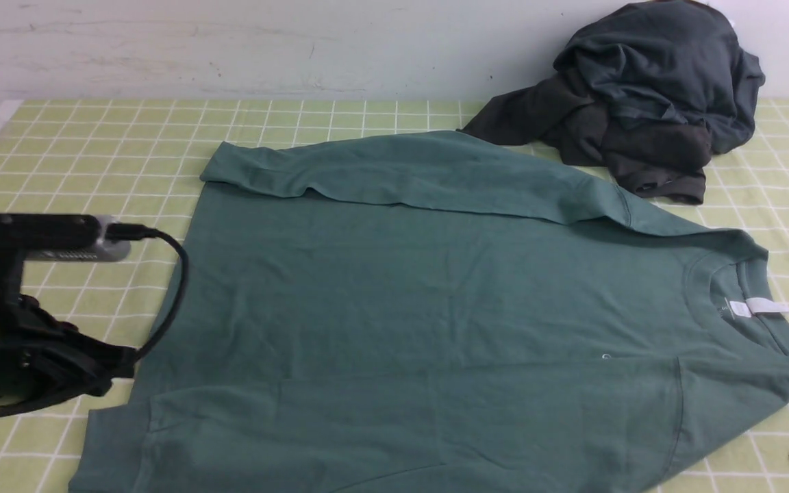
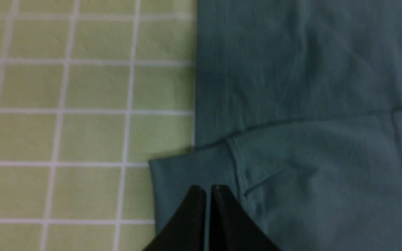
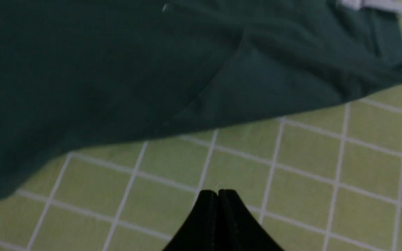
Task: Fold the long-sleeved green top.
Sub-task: Use the left arm to clamp the cuff closest to it
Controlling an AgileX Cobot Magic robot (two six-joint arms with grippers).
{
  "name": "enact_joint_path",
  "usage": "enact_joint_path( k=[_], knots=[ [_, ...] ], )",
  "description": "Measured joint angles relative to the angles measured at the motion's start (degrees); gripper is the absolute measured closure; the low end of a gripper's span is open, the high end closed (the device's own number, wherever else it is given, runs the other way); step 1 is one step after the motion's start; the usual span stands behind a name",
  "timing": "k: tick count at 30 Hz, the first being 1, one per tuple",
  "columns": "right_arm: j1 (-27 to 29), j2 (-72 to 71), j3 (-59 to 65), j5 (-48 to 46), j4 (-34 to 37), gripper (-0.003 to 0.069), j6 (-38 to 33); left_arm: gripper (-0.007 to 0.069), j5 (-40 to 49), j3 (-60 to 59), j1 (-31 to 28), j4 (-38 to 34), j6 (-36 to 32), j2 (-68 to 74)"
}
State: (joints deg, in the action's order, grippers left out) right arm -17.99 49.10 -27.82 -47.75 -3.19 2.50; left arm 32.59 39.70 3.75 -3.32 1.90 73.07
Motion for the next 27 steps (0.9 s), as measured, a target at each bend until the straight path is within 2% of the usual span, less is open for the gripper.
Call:
enact_joint_path(
  k=[2, 4, 5, 8, 11, 17, 19, 21, 24, 26, 27],
  knots=[
    [-2.1, 2.7, 0.0, -0.6, 3.2, 0.0666, -5.4, 0.0614, 2.4, 2.6, -1.3, -3.7, -2.6, 5.4],
    [-2.8, 3.6, 0.0, 0.2, 4.8, 0.0666, -7.4, 0.0614, 3.4, 4.0, -2.3, -4.8, -3.7, 7.8],
    [-3.5, 4.8, 0.0, 2.9, 7.0, 0.0666, -10.1, 0.0606, 4.5, 6.3, -3.9, -5.9, -5.2, 11.8],
    [-3.7, 5.3, 0.0, 6.0, 9.6, 0.0666, -12.2, 0.0581, 5.9, 9.0, -6.5, -6.4, -6.4, 16.7],
    [-3.7, 5.3, -0.1, 6.6, 10.5, 0.0666, -12.8, 0.0506, 7.1, 10.7, -8.3, -6.2, -6.7, 20.9],
    [-3.7, 5.3, -0.1, 6.6, 10.7, 0.0666, -13.0, 0.0339, 7.6, 11.5, -8.4, -6.1, -6.8, 25.8],
    [-3.7, 5.3, -0.1, 6.8, 10.7, 0.0666, -13.0, 0.0321, 7.7, 12.0, -8.4, -5.9, -6.8, 26.4],
    [-3.7, 5.3, -0.1, 7.1, 10.8, 0.0666, -13.0, 0.0337, 7.8, 12.2, -8.3, -5.8, -6.8, 26.5],
    [-3.7, 5.3, -0.1, 7.3, 10.8, 0.0666, -13.0, 0.0435, 8.1, 12.6, -7.7, -5.9, -7.3, 26.5],
    [-3.7, 5.3, -0.1, 7.4, 10.8, 0.0666, -13.1, 0.0562, 9.7, 14.0, -5.9, -5.5, -9.2, 26.0],
    [-3.7, 5.3, -0.1, 7.4, 10.8, 0.0666, -13.1, 0.0580, 10.5, 14.7, -4.9, -5.4, -9.9, 25.4]
  ],
)
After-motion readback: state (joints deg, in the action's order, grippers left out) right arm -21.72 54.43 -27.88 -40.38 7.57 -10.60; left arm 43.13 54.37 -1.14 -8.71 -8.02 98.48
